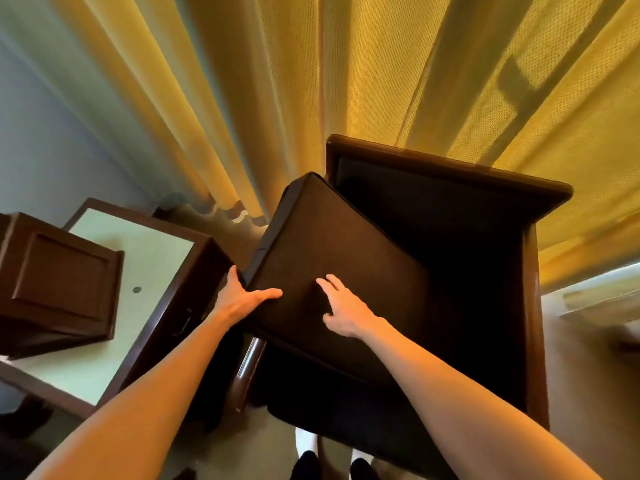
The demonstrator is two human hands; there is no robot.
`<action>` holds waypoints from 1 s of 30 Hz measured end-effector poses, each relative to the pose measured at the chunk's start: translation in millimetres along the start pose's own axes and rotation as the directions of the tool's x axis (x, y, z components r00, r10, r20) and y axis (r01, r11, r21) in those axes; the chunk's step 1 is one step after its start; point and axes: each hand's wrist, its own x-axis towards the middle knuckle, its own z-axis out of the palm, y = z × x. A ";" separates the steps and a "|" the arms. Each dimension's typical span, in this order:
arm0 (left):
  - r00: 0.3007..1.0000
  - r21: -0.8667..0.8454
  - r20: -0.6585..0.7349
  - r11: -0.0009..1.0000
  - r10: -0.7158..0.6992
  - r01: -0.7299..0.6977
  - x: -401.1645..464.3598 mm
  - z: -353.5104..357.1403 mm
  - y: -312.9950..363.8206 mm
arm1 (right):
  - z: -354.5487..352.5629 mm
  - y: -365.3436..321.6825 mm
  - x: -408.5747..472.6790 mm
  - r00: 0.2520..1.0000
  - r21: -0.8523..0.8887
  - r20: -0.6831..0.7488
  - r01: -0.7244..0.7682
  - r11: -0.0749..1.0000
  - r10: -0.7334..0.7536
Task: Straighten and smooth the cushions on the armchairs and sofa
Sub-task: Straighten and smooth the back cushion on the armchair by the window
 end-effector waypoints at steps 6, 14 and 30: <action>0.985 0.107 -0.011 0.980 0.169 -0.167 -11.5 8.2 19.0 | -47.3 11.2 5.0 0.964 -0.069 -0.265 -0.028 0.997 0.009; 0.763 0.341 0.038 0.709 0.645 -0.617 -70.5 53.4 108.0 | -179.7 23.2 -36.7 0.812 -0.334 -0.584 -0.235 0.913 -0.004; 0.461 0.506 0.543 0.165 0.702 -0.847 -104.7 81.8 194.6 | -248.0 125.0 -201.0 0.934 -0.507 -0.349 -0.250 0.825 0.069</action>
